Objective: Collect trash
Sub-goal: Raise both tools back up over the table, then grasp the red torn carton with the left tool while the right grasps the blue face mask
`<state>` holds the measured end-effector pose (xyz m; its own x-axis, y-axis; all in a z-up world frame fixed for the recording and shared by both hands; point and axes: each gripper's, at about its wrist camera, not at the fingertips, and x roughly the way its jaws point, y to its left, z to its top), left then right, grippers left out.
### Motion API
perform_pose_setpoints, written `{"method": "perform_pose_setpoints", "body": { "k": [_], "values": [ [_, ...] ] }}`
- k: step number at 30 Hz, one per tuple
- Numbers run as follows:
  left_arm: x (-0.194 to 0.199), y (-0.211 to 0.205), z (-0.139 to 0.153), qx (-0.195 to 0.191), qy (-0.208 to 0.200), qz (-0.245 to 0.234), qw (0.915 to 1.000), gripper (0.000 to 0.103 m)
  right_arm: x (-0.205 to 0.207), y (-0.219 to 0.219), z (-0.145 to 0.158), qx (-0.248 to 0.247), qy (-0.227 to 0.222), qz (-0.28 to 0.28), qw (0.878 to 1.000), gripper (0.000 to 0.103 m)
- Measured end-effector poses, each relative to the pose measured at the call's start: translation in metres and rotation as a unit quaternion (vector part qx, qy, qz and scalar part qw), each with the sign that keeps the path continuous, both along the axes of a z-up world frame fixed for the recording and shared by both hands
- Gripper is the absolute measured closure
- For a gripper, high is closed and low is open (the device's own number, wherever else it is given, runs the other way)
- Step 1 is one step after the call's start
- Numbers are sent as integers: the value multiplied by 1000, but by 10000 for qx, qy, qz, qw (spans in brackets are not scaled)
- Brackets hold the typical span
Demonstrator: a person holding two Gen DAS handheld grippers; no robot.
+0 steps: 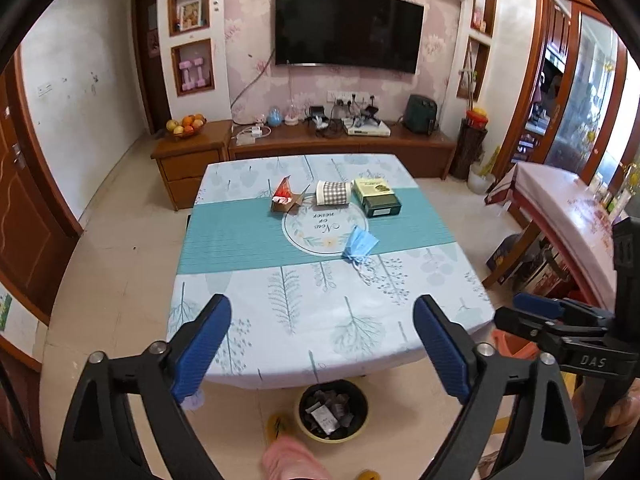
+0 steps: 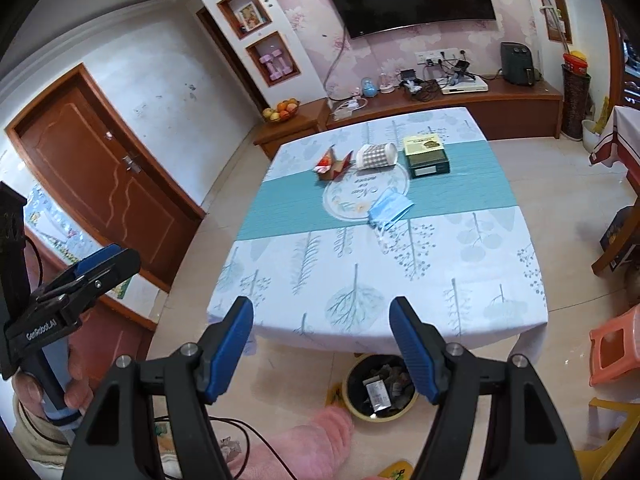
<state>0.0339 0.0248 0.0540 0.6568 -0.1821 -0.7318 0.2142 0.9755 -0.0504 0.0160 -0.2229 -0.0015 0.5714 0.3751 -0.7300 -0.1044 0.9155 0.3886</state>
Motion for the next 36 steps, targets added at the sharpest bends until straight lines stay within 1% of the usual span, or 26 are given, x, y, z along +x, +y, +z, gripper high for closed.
{"method": "perform_pose_setpoints", "body": {
  "k": [1, 4, 5, 6, 9, 11, 15, 18, 19, 21, 25, 29, 30, 31, 32, 33, 34, 35, 36],
  "values": [
    [16, 0, -3, 43, 22, -55, 10000, 6, 8, 0, -3, -16, 28, -56, 10000, 32],
    [59, -1, -12, 153, 51, -252, 9996, 3, 40, -1, -15, -66, 146, -282, 9995, 32],
    [80, -1, -17, 200, 79, -367, 9991, 2, 54, -1, -21, -97, 194, -391, 9990, 32],
    [93, -2, -19, 224, 99, -446, 9987, 2, 65, -1, -25, -112, 232, -476, 9985, 32],
    [150, -6, -33, 346, 258, -830, 9956, 2, 110, 3, -44, -104, 458, -864, 9952, 32],
    [195, -7, -46, 481, 446, -1108, 9917, 2, 147, 6, -63, -52, 709, -1156, 9908, 32],
    [264, -4, -73, 653, 710, -1454, 9847, 2, 214, 17, -106, -124, 1217, -1599, 9795, 32],
    [323, -2, -103, 678, 989, -1603, 9797, 2, 248, 22, -139, -161, 1518, -1869, 9704, 32],
    [335, -2, -112, 692, 1054, -1615, 9788, 2, 259, 23, -151, -201, 1635, -1969, 9665, 32],
    [371, -4, -138, 715, 1264, -1649, 9756, 2, 277, 26, -170, -280, 1807, -2101, 9604, 32],
    [418, -10, -182, 669, 1549, -1623, 9722, 1, 298, 33, -203, -637, 2131, -2252, 9486, 32],
    [451, -18, -214, 569, 1791, -1610, 9689, 1, 304, 41, -227, -913, 2372, -2298, 9395, 32],
    [457, -22, -220, 570, 1838, -1614, 9680, 1, 305, 45, -228, -1071, 2316, -2303, 9391, 33],
    [464, -26, -226, 570, 1878, -1630, 9669, 1, 307, 48, -229, -1158, 2277, -2273, 9397, 40],
    [467, -29, -231, 586, 1901, -1638, 9662, 1, 308, 51, -229, -1335, 2256, -2282, 9377, 43],
    [473, -33, -238, 645, 1933, -1634, 9653, 1, 311, 54, -230, -1534, 2221, -2284, 9354, 55],
    [476, -36, -243, 684, 1948, -1620, 9650, 1, 314, 55, -230, -1564, 2173, -2256, 9367, 61],
    [479, -37, -247, 715, 1966, -1611, 9645, 1, 316, 55, -231, -1561, 2149, -2254, 9374, 65],
    [484, -41, -254, 753, 1995, -1604, 9637, 1, 319, 53, -232, -1533, 2121, -2288, 9376, 73]
  ]
}}
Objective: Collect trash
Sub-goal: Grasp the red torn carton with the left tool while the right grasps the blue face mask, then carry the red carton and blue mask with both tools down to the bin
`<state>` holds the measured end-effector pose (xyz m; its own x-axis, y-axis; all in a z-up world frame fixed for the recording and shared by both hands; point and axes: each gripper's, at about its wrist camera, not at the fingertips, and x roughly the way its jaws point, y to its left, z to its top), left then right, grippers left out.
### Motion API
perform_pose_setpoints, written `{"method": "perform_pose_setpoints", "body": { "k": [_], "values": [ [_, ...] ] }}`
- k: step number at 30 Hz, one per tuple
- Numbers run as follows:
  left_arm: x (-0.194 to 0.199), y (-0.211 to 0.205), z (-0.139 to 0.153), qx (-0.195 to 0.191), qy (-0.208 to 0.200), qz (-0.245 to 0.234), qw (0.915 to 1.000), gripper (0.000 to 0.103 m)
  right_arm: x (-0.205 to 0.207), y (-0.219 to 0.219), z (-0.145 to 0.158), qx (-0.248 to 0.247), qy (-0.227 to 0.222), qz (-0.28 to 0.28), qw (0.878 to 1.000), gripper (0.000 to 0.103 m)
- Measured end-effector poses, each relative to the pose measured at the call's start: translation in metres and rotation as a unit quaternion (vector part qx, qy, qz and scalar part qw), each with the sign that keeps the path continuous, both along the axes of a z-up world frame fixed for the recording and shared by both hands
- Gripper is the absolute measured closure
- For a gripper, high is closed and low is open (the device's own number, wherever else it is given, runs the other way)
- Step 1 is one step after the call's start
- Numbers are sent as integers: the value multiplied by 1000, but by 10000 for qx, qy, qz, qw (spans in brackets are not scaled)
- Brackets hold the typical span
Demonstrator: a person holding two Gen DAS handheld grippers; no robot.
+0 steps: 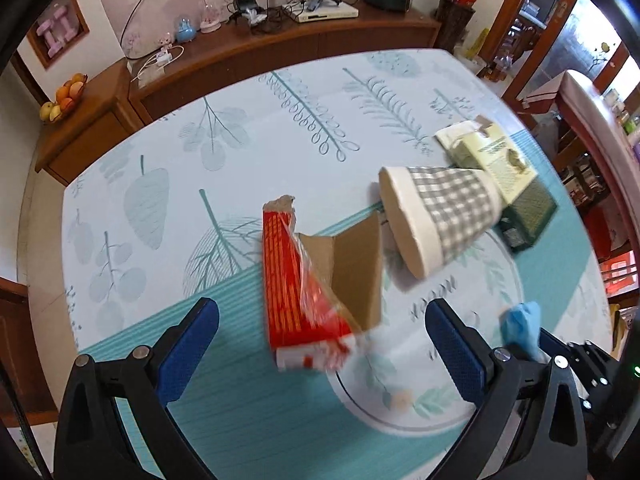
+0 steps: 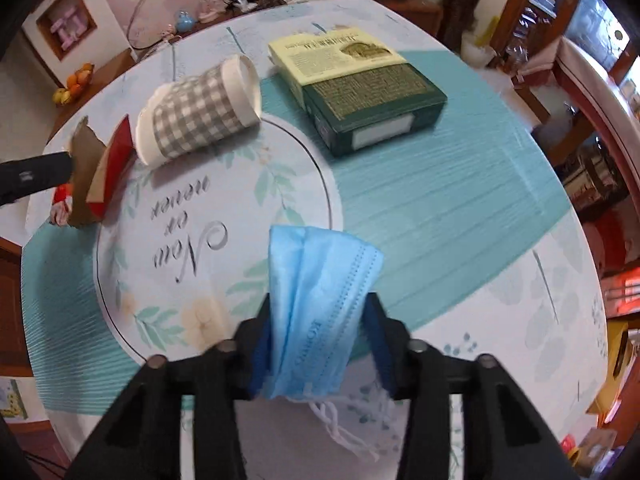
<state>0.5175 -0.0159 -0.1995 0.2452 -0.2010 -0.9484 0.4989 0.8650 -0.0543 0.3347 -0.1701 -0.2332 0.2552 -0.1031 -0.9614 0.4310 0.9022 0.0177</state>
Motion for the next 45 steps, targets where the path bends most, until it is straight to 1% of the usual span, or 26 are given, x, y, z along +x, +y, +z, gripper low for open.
{"method": "perform_pose_setpoints", "body": {
  "k": [1, 4, 9, 12, 13, 14, 15, 16, 17, 19, 24, 30, 34, 38, 42, 44, 45],
  "values": [
    [3, -3, -4, 28, 7, 0, 10000, 1, 2, -2, 0, 22, -19, -28, 10000, 82],
    [11, -8, -16, 144, 7, 20, 9999, 1, 8, -11, -3, 113, -67, -200, 9997, 86],
    [20, -13, -34, 376, 60, 72, 9993, 1, 9, -19, 1, 185, -99, -322, 9993, 87],
    [24, -10, -41, 409, 185, 168, 9989, 1, 5, -20, 3, 218, -95, -331, 9992, 88],
    [27, -7, -43, 412, 251, 261, 9985, 6, 5, -21, 3, 242, -96, -347, 9991, 89],
    [29, -5, -45, 373, 314, 330, 9983, 15, 4, -20, 4, 274, -103, -368, 9989, 90],
    [32, -2, -48, 316, 420, 406, 9978, 22, 1, -19, 6, 305, -113, -384, 9987, 90],
    [33, 0, -49, 322, 460, 447, 9974, 32, 0, -20, 7, 332, -119, -397, 9986, 91],
    [34, 2, -49, 361, 431, 500, 9972, 39, -1, -21, 7, 357, -125, -413, 9984, 91],
    [34, 6, -46, 312, 359, 534, 9974, 53, -3, -19, 7, 435, -150, -439, 9980, 92],
    [22, 15, -27, 12, 273, 575, 9980, 57, -11, -23, 8, 716, -193, -461, 9962, 95],
    [-16, 32, 2, -297, 321, 539, 9976, 59, -24, -24, 26, 873, -391, -364, 9948, 95],
    [-59, 35, 25, -404, 291, 522, 9974, 59, -36, -26, 42, 994, -537, -192, 9934, 95],
    [-103, 35, 53, -496, 172, 509, 9973, 59, -53, -26, 65, 1083, -780, 107, 9910, 95],
    [-157, 32, 90, -591, -107, 577, 9965, 58, -79, -26, 91, 1202, -1063, 450, 9860, 95],
    [-177, 32, 104, -699, -217, 648, 9952, 58, -98, -24, 105, 1267, -1196, 692, 9823, 95],
    [-194, 31, 113, -808, -284, 710, 9938, 58, -109, -24, 112, 1293, -1251, 862, 9799, 95]
  ]
}}
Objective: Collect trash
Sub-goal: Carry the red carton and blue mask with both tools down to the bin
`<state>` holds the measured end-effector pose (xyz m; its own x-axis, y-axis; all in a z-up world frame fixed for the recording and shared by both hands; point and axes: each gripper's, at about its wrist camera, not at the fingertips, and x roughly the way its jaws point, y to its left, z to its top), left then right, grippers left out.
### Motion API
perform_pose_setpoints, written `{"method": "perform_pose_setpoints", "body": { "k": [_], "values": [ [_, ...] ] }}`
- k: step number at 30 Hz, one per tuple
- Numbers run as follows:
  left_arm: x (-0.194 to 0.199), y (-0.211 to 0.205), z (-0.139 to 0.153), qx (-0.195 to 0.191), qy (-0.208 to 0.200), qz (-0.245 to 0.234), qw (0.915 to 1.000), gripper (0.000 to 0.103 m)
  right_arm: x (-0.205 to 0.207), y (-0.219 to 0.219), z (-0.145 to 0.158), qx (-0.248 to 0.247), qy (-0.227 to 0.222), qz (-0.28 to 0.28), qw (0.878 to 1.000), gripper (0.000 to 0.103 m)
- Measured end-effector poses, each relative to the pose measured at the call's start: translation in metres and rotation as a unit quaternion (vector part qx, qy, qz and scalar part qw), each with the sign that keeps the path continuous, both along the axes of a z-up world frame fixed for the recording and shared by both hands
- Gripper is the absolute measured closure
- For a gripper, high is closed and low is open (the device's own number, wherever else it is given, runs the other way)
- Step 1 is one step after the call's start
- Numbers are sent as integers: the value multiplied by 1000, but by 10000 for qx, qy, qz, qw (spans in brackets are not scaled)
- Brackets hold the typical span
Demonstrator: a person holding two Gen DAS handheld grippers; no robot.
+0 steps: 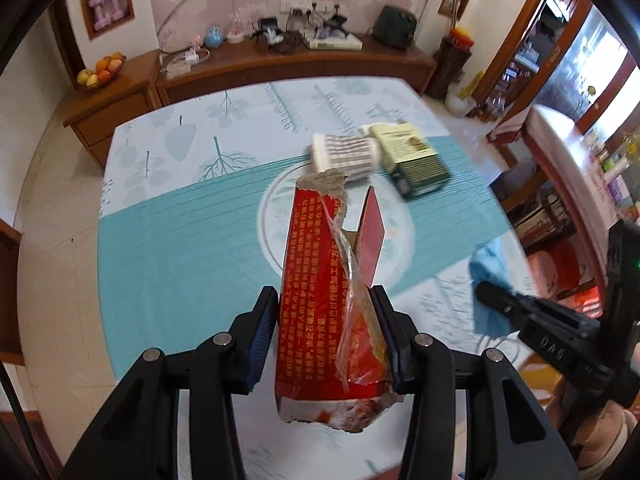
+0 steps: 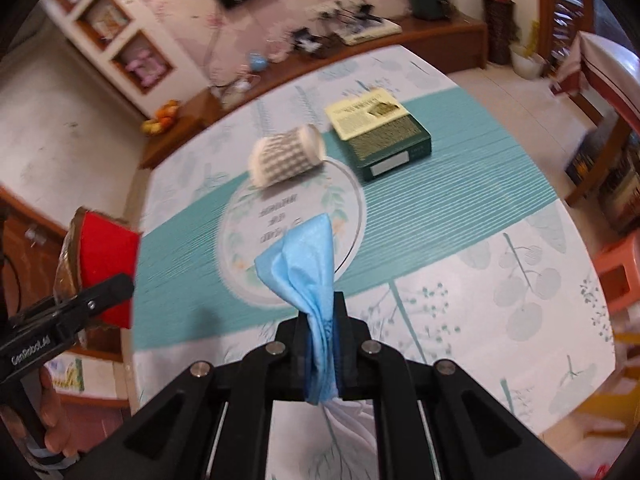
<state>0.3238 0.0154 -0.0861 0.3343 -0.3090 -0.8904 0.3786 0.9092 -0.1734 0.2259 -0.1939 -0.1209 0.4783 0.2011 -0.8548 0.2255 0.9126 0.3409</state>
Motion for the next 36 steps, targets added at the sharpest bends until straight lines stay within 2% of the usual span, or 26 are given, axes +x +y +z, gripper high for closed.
{"method": "perform_pose_setpoints", "body": {
  "k": [6, 11, 14, 21, 25, 29, 36],
  "values": [
    [-83, -7, 32, -77, -336, 322, 9989, 58, -64, -1, 33, 180, -429, 618, 9970, 95],
    [-160, -18, 43, -150, -521, 592, 9968, 58, -123, -8, 58, 178, -774, 1097, 9908, 95],
    [-197, -23, 43, -220, -500, 716, 9959, 58, -154, -12, 64, 247, -833, 1258, 9882, 95],
    [-279, -37, 43, -123, -373, 747, 9964, 58, -212, -12, 70, 484, -735, 1637, 9826, 95],
    [-309, -44, 42, -13, -364, 682, 9970, 58, -239, -15, 66, 648, -671, 1686, 9813, 95],
    [-325, -49, 31, 34, -230, 636, 9977, 58, -257, -18, 46, 859, -424, 1607, 9823, 95],
    [-345, -56, -11, 105, 119, 568, 9983, 58, -276, -21, 2, 1071, 20, 1419, 9841, 95]
  ]
}}
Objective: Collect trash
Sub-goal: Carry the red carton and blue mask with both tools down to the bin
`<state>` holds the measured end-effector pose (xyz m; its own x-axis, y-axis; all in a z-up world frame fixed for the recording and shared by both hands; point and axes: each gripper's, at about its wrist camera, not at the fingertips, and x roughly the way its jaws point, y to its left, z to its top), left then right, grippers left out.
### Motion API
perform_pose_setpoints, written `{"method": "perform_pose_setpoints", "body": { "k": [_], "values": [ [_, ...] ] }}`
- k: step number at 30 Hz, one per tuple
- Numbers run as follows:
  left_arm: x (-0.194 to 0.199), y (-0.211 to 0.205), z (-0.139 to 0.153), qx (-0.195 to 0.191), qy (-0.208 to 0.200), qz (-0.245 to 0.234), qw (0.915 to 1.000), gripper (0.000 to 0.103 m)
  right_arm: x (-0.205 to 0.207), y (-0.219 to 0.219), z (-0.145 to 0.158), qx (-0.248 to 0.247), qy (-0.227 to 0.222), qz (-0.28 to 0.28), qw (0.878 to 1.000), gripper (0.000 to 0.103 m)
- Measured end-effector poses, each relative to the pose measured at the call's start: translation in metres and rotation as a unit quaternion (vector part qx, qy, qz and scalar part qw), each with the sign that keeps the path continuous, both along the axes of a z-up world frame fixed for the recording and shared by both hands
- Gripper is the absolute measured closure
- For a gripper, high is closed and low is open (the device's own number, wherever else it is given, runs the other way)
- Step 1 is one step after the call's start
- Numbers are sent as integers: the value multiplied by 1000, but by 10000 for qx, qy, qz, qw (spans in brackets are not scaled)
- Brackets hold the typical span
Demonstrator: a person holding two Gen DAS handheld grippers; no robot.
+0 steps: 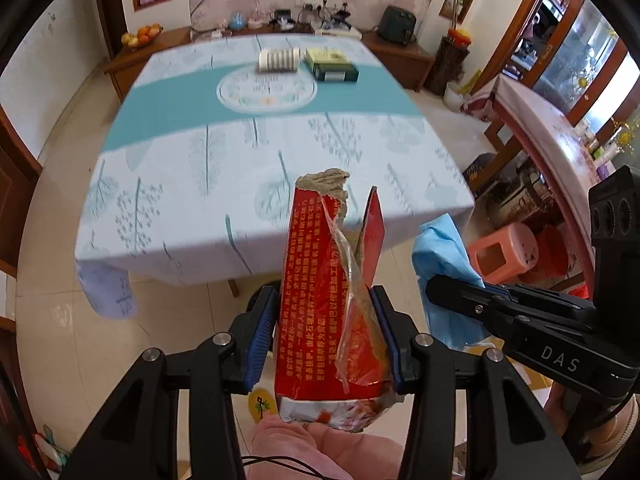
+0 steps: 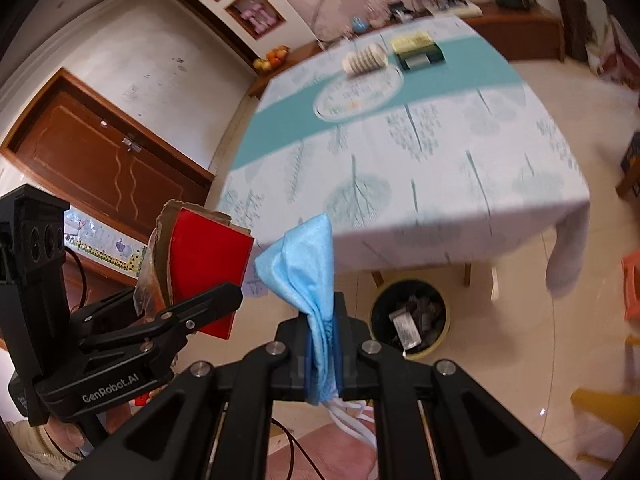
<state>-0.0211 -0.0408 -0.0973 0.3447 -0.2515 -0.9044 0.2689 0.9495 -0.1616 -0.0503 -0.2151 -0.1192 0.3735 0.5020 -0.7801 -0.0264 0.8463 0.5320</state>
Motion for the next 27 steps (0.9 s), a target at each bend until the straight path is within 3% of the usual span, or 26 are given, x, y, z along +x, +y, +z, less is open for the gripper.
{"method": "perform_pose_setpoints", "body": {
  "k": [10, 20, 27],
  "values": [
    [-6, 1, -111, -21, 571, -64, 9983, 58, -6, -7, -106, -59, 826, -452, 9955, 95],
    [9, -6, -260, 153, 602, -216, 9978, 56, 2, -2, -251, -231, 1399, -909, 9857, 95],
    [25, -8, -343, 394, 638, -310, 9967, 55, -1, 2, -338, 46, 1788, -1244, 9760, 95]
  ]
}}
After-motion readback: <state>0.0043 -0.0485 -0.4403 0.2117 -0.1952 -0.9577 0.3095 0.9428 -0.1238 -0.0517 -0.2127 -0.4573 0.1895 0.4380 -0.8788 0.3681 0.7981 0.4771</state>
